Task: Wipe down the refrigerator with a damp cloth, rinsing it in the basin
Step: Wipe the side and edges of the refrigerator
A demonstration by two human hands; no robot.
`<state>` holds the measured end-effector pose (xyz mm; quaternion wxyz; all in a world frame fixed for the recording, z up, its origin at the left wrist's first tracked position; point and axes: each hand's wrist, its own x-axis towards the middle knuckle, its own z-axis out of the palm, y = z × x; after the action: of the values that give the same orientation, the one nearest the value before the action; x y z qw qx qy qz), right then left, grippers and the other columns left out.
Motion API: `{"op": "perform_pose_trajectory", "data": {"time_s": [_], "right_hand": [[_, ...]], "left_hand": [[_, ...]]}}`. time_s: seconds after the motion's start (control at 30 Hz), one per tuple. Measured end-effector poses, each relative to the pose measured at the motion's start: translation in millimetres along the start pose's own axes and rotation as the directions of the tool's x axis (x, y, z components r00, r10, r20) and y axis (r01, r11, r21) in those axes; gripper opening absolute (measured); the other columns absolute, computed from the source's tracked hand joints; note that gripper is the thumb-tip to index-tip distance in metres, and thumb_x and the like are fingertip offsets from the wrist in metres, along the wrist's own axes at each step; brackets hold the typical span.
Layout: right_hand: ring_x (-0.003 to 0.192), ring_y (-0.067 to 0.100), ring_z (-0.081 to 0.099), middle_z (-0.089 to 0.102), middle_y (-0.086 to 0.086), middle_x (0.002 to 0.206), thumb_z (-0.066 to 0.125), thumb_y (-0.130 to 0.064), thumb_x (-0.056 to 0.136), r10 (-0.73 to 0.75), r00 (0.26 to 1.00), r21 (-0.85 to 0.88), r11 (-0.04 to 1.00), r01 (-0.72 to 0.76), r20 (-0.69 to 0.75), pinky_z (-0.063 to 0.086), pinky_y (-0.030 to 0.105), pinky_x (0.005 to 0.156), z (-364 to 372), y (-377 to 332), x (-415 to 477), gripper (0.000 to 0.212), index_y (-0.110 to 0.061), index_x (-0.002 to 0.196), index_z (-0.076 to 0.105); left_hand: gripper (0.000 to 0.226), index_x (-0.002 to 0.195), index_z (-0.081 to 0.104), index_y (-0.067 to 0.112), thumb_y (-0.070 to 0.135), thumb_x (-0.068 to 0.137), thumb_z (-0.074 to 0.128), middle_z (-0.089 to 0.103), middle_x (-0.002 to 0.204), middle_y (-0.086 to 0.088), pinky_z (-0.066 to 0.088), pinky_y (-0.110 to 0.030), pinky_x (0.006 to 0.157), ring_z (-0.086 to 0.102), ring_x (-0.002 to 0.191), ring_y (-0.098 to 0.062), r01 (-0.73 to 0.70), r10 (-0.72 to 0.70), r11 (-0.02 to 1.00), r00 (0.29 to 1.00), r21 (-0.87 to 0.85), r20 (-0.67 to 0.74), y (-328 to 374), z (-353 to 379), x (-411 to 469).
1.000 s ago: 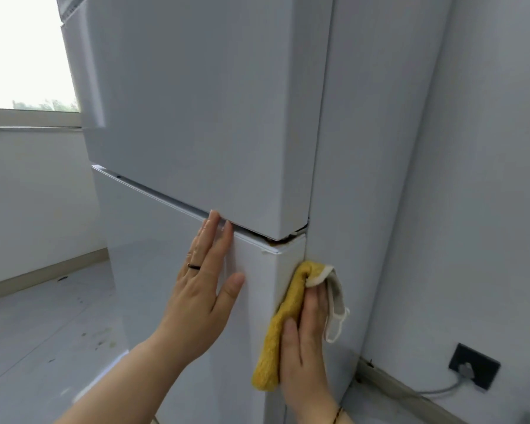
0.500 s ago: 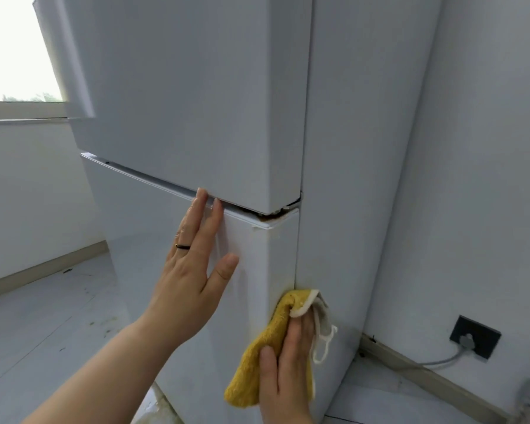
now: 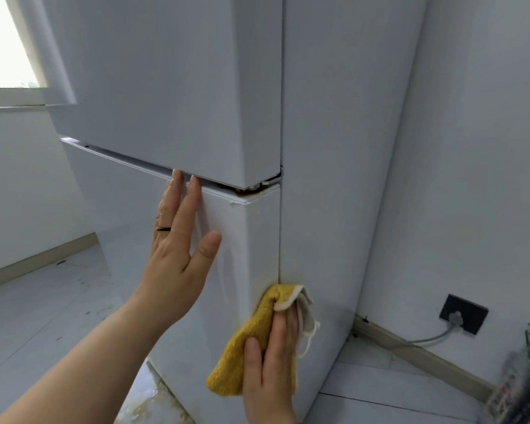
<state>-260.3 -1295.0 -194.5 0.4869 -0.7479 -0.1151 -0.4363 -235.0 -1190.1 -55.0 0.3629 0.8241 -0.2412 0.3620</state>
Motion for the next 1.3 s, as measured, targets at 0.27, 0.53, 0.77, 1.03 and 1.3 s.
{"op": "perform_pose_trajectory", "data": {"time_s": [0.27, 0.53, 0.77, 1.03, 1.3], "right_hand": [[0.141, 0.005, 0.009, 0.013, -0.028, 0.146, 0.016, -0.057, 0.092, -0.093, 0.995, 0.199, 0.975, 0.098, -0.037, 0.007, 0.029, 0.117, -12.5, -61.8, 107.8, 0.054, -0.034, 0.140, 0.012], [0.140, 0.002, 0.006, 0.003, -0.023, 0.152, 0.021, -0.048, 0.098, -0.098, 0.993, 0.001, 0.995, 0.099, -0.066, 0.008, 0.020, 0.113, 0.4, -10.0, 25.5, 0.051, -0.039, 0.145, 0.004], [0.137, -0.006, 0.006, 0.009, -0.034, 0.145, 0.018, -0.059, 0.092, -0.135, 0.989, 0.137, 0.980, 0.142, -0.056, 0.008, 0.023, 0.115, -12.6, -54.4, 105.4, 0.052, -0.039, 0.139, 0.016], [0.139, -0.004, -0.003, -0.007, -0.030, 0.150, 0.015, -0.052, 0.097, -0.004, 1.000, 0.035, 0.999, 0.005, -0.017, 0.004, 0.023, 0.113, 7.6, -6.5, 16.1, 0.050, -0.047, 0.142, -0.006], [0.137, -0.008, -0.003, 0.001, -0.032, 0.146, 0.012, -0.061, 0.091, 0.071, 0.994, 0.118, 0.991, -0.061, -0.083, 0.001, 0.020, 0.114, 10.5, -39.4, 40.5, 0.047, -0.044, 0.134, 0.005]], "left_hand": [[0.065, 0.139, 0.016, 0.027, 0.066, 0.087, 0.022, 0.008, 0.144, 0.016, 0.005, -0.008, 0.108, 0.004, 0.134, 0.013, -0.044, 0.044, 0.999, 0.997, -0.009, -0.069, -1.0, 3.8, -4.8], [0.054, 0.127, 0.030, 0.034, 0.067, 0.084, 0.025, 0.020, 0.137, 0.020, 0.013, 0.004, 0.098, 0.013, 0.124, 0.025, -0.035, 0.030, 0.998, 0.996, -0.059, -0.088, 0.7, -3.6, -0.7], [0.058, 0.130, 0.032, 0.026, 0.064, 0.086, 0.026, 0.022, 0.138, 0.016, 0.015, 0.003, 0.099, 0.016, 0.124, 0.025, -0.049, 0.045, 0.998, 0.996, -0.044, -0.082, -0.6, -4.6, 0.3], [0.057, 0.131, 0.017, 0.057, 0.076, 0.078, 0.020, 0.001, 0.141, 0.035, 0.006, 0.004, 0.100, 0.004, 0.129, 0.021, 0.038, -0.035, 0.997, 0.999, -0.064, 0.040, 0.8, -8.1, -14.1], [0.056, 0.134, 0.021, 0.039, 0.068, 0.087, 0.013, 0.010, 0.137, 0.047, 0.001, -0.008, 0.108, -0.001, 0.132, 0.017, 0.135, -0.138, 0.989, 0.988, 0.055, 0.065, -16.3, 12.5, -75.8]]}}
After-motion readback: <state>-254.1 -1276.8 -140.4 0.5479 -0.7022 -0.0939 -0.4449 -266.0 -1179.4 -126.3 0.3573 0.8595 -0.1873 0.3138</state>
